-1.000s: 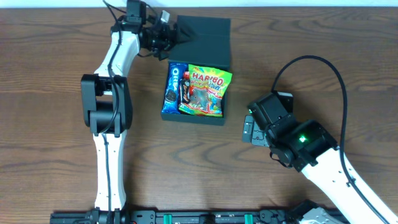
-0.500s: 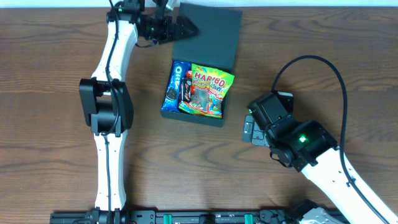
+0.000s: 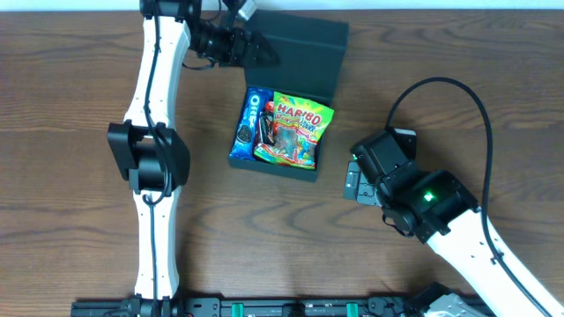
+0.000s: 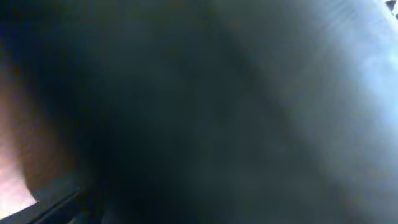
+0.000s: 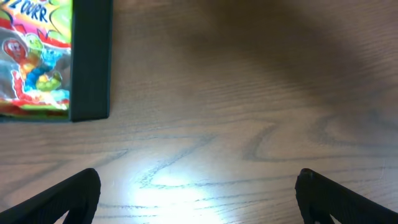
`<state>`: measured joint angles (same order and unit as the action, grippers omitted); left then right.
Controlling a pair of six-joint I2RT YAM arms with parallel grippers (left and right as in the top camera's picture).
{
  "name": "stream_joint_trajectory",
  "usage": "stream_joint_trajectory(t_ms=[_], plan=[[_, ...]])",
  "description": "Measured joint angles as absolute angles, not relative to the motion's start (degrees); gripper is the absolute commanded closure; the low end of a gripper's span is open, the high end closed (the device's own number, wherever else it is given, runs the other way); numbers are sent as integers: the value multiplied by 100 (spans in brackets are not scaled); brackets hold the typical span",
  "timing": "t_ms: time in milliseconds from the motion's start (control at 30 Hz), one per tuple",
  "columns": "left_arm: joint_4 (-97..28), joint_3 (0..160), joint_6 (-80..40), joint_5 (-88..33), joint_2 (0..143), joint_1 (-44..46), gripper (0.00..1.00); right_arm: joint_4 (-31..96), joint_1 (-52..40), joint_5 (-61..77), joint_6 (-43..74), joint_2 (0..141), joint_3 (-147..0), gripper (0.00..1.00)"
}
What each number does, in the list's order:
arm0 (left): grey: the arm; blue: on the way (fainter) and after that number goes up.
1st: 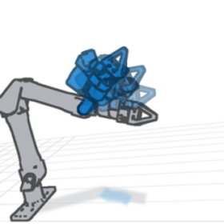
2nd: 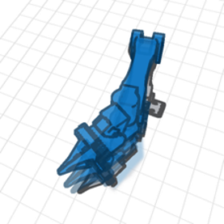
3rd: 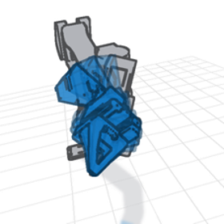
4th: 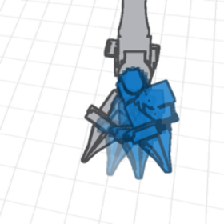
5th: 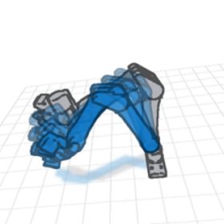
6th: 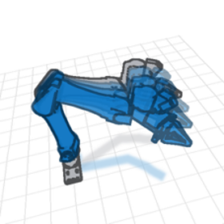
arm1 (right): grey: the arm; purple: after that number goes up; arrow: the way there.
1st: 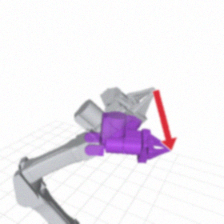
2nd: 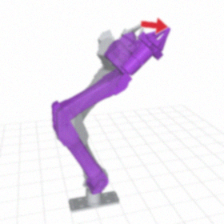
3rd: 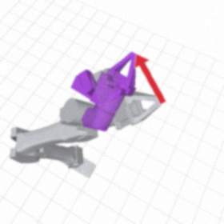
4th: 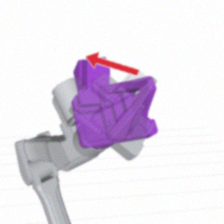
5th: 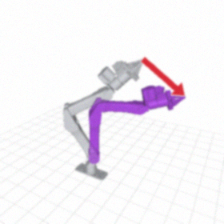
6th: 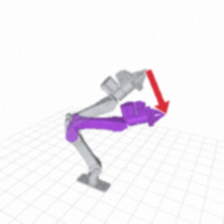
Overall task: Pack container
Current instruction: 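Push the box lid closed with the left gripper, then bring both grippers to the left and right sides of the closed box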
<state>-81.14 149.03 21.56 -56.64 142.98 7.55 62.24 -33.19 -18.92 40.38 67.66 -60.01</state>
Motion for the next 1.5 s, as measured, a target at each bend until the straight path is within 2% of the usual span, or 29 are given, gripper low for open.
stream_joint_trajectory(t_ms=[300,733,967,1100,1300,1500], plan=[[-9220,14905,2298,-5203,13395,961,5,6165,-3319,-1979,4038,6768,-6001,1],[-9233,14925,2158,-4866,13093,1081,5,6034,-3319,-2106,4032,6768,-6001,1],[-9233,14923,1409,-3203,12300,1111,5,5857,-3319,-2132,4010,6768,-6001,1],[-9231,14925,906,-2320,11321,1142,5,5824,-3319,-2143,4007,6768,-6001,1],[-9231,14921,165,-1079,10138,1590,5,5839,-3295,-2383,4014,6768,-6001,1],[-9231,12687,-829,508,9142,2628,5,5977,-2816,-2536,4014,7008,-5999,1]])
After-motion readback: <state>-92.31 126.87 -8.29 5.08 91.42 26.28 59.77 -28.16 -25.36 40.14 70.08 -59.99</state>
